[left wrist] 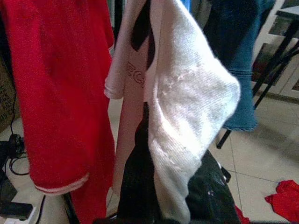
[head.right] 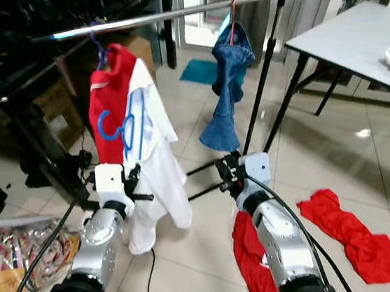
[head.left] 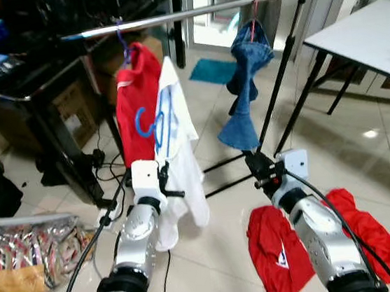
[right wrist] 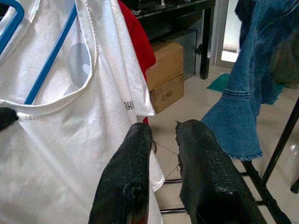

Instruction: Hang hanger

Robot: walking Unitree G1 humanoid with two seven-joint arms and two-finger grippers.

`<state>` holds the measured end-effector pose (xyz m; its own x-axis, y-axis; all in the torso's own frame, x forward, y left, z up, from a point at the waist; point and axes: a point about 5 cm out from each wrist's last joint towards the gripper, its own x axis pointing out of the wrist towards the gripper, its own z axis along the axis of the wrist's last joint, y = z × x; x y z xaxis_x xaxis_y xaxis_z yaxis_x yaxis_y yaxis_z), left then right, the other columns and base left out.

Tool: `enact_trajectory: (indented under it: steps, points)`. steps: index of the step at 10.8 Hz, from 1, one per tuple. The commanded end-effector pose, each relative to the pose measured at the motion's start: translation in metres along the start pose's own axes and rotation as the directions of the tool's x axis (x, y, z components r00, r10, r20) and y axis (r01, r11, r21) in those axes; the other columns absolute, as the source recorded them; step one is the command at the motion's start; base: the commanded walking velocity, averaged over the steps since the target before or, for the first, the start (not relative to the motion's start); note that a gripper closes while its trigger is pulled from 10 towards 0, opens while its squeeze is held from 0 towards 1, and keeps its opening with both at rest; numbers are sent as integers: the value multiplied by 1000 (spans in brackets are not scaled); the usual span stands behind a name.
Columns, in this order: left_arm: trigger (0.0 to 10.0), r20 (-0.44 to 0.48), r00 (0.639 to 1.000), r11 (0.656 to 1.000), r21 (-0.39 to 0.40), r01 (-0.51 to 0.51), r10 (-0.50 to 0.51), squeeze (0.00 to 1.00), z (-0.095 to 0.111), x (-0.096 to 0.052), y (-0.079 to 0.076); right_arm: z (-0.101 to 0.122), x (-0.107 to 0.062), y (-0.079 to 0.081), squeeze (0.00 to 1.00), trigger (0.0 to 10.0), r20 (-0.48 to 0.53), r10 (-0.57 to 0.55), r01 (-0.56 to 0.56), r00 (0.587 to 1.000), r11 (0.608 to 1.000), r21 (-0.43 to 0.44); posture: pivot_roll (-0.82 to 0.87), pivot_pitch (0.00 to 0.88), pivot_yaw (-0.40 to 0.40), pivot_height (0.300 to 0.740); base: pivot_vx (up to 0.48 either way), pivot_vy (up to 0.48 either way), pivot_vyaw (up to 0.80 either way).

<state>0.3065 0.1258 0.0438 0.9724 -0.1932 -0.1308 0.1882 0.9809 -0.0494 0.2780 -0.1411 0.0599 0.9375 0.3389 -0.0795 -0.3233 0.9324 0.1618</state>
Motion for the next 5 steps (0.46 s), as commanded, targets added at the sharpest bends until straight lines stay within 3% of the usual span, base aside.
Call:
enact_trajectory:
  steps: [1, 4, 5]
  points:
    - [10000, 41, 999, 1000, 5, 6, -6, 0, 8, 3, 0, 3, 1, 0, 0, 10000, 7, 6, -6, 1000, 1000, -9, 171, 0, -23, 740, 431, 0, 0]
    - [10000, 46, 999, 1000, 3, 7, -8, 0, 9, 3, 0, 3, 1, 1, 0, 10000, 6, 7, -6, 1000, 1000, -9, 173, 0, -21, 740, 423, 0, 0]
    - [10000, 46, 999, 1000, 3, 7, -7, 0, 9, 3, 0, 3, 0, 1, 0, 10000, 5, 7, -7, 1000, 1000, -9, 173, 0, -20, 740, 412, 244, 0]
